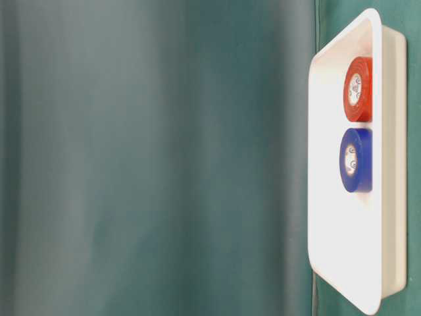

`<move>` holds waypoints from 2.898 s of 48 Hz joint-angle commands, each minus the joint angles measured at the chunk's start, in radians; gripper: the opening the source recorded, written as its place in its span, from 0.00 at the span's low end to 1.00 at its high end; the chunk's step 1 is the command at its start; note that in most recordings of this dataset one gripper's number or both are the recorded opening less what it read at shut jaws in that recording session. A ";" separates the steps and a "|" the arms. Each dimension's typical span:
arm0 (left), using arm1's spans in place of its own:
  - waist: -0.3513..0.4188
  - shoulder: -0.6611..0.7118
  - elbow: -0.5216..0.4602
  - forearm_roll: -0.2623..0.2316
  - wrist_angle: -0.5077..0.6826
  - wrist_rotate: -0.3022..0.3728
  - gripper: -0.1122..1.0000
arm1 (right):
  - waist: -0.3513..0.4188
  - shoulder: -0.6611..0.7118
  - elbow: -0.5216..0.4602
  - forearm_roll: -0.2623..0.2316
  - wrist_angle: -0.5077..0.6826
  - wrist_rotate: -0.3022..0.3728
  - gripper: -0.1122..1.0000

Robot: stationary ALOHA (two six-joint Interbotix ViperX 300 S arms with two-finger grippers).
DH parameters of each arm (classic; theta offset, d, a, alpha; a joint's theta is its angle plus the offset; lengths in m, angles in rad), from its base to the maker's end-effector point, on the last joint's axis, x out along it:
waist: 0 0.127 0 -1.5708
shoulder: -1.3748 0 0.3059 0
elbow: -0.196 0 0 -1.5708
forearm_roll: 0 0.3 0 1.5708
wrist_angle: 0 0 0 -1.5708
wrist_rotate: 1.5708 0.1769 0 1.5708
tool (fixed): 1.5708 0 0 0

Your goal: Pick up the tape from a random location and place it into the white case.

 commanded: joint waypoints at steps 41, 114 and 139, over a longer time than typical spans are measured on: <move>0.002 0.008 -0.011 -0.002 -0.003 0.002 0.94 | 0.003 -0.110 0.265 0.058 -0.235 0.000 0.85; -0.258 0.038 -0.014 -0.003 -0.017 -0.037 0.94 | 0.003 -0.109 0.262 0.058 -0.233 -0.002 0.85; -0.273 0.210 -0.074 -0.003 -0.229 -0.028 0.94 | 0.003 -0.107 0.261 0.057 -0.235 -0.002 0.85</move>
